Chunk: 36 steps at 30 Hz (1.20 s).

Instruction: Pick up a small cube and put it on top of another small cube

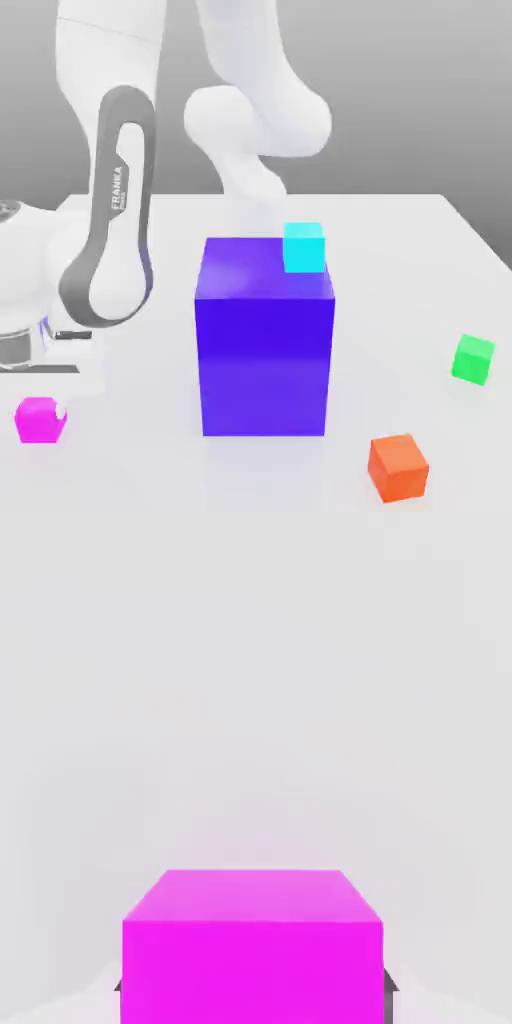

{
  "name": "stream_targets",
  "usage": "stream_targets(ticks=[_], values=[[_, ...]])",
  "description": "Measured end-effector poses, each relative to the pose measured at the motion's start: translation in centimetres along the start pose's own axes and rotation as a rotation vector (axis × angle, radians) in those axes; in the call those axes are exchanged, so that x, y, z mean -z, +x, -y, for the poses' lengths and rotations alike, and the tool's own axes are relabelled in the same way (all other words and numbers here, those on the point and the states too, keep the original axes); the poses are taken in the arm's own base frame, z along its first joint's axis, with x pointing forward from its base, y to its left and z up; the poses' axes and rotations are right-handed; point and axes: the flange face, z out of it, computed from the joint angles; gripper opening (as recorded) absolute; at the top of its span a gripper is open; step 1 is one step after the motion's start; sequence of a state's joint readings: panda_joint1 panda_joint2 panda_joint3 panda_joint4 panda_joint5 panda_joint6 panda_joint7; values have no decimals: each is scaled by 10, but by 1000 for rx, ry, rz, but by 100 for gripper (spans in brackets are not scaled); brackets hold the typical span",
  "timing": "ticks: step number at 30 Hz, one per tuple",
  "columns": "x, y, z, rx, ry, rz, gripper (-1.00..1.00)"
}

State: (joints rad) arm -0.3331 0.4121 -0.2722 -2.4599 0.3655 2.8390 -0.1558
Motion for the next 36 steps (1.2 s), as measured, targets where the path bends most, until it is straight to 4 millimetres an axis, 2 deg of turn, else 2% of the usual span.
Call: stream_targets(ticks=[4, 5, 8, 11, 14, 17, 19, 21, 23, 25, 27, 29, 31, 32, 33, 34, 36], values=[[45, 1, 3, 7, 3, -6, -100], [55, 5, 17, 34, 10, -21, -100], [70, -6, 89, 163, 34, -40, -100], [81, -33, 166, 302, 58, -48, -100], [88, -76, 228, 426, 73, -41, -100], [92, -129, 280, 547, 80, -28, -100], [95, -171, 310, 633, 82, -19, -100], [98, -222, 339, 737, 82, -11, -100], [102, -293, 369, 876, 79, -3, -100], [107, -383, 390, 1044, 72, 3, -100], [112, -474, 392, 1207, 60, 3, -100], [115, -543, 379, 1338, 49, -4, -100], [102, -598, 352, 1456, 13, -1, -100], [94, -608, 347, 1479, 9, 0, -100], [86, -573, 356, 1392, 6, 0, -100], [73, -547, 363, 1326, 4, -1, -100], [49, -534, 364, 1295, 1, -1, -100]])
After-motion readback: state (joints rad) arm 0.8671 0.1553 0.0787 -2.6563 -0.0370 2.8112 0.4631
